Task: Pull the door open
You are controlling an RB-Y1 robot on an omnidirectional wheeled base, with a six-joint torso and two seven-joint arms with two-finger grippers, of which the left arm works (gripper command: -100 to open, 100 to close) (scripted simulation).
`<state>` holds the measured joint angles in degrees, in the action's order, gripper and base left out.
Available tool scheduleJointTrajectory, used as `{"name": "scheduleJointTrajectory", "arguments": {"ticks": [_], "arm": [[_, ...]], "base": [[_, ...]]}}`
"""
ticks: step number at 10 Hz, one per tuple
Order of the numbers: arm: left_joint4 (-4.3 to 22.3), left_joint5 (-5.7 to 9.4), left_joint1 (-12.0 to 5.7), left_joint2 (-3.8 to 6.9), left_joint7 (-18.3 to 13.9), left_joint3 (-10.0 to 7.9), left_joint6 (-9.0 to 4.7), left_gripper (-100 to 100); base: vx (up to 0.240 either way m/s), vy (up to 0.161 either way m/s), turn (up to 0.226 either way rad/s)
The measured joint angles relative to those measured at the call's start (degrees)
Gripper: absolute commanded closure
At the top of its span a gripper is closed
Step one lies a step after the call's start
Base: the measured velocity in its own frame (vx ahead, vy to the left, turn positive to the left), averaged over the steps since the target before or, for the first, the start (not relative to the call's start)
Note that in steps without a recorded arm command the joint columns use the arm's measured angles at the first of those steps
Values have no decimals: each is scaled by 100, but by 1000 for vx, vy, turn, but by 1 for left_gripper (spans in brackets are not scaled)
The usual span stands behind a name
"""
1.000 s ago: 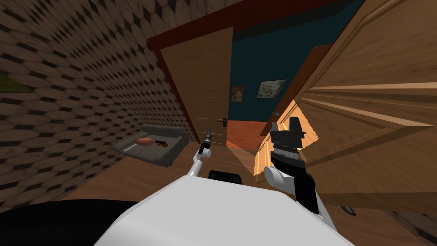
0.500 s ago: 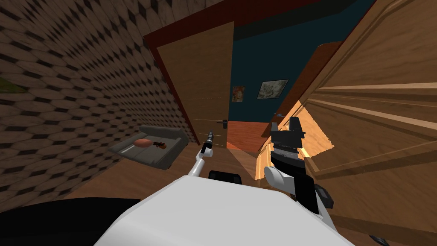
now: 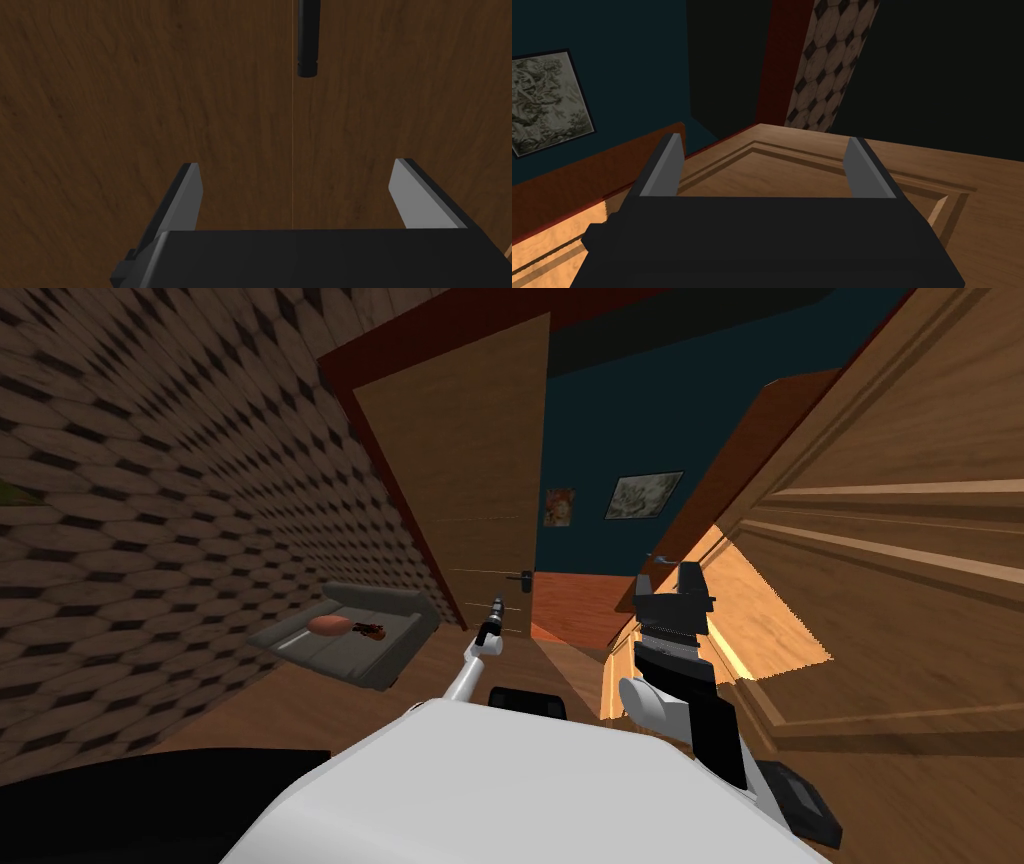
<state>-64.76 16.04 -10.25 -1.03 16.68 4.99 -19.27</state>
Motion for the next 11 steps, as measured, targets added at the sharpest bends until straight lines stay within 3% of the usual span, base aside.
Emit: {"name": "scheduleJointTrajectory", "arguments": {"ticks": [5,6,8,11], "arm": [[496,95,-254,-130,33,70,-10,-100],[511,97,-265,-133,33,71,-13,-100],[541,46,-253,-62,36,22,9,-100],[678,-56,-275,70,60,-122,32,-100]], "base": [[147,-88,16],[0,91,-145],[-46,181,-275],[-105,82,-305]]}}
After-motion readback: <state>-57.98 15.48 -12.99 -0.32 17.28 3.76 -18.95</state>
